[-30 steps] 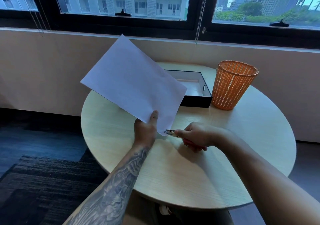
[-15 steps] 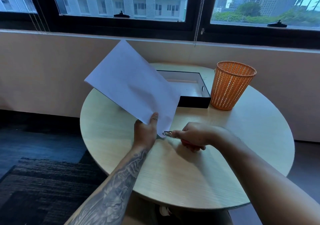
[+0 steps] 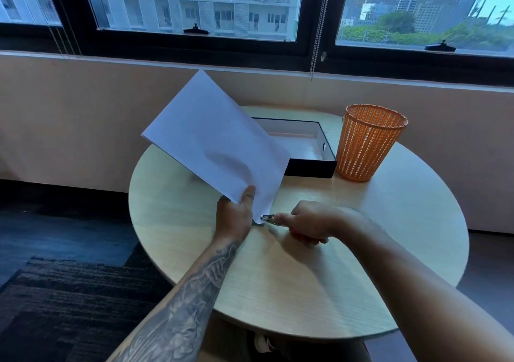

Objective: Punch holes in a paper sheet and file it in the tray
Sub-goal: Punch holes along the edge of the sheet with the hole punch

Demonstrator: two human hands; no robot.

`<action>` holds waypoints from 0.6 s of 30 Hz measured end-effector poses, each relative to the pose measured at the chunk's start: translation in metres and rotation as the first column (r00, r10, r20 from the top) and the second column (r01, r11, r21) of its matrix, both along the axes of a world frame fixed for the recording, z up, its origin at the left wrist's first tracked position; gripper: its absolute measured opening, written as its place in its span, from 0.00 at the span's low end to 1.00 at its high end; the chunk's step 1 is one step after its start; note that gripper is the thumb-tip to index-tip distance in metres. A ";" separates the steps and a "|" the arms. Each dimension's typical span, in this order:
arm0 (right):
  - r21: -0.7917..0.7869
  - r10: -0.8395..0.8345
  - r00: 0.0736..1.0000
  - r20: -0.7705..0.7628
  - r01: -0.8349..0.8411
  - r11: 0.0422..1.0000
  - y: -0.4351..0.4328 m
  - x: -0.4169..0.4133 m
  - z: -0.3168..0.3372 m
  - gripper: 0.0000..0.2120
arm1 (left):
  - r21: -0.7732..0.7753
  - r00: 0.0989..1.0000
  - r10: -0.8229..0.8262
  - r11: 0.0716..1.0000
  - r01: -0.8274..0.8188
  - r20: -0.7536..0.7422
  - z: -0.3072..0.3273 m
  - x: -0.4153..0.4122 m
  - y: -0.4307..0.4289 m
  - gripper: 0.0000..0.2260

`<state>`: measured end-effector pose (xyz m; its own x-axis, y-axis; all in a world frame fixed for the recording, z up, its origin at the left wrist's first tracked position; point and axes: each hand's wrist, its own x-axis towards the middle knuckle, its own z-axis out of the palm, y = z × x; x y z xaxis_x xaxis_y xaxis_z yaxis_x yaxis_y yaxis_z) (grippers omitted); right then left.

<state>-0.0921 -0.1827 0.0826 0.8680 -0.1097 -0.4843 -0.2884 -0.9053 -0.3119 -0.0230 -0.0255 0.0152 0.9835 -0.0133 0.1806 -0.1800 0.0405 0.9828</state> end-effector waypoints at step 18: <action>-0.034 -0.262 0.869 0.419 0.304 0.952 -0.055 -0.036 -0.029 0.17 | -0.074 0.996 0.027 0.997 -0.033 -0.085 0.003 -0.004 0.001 0.05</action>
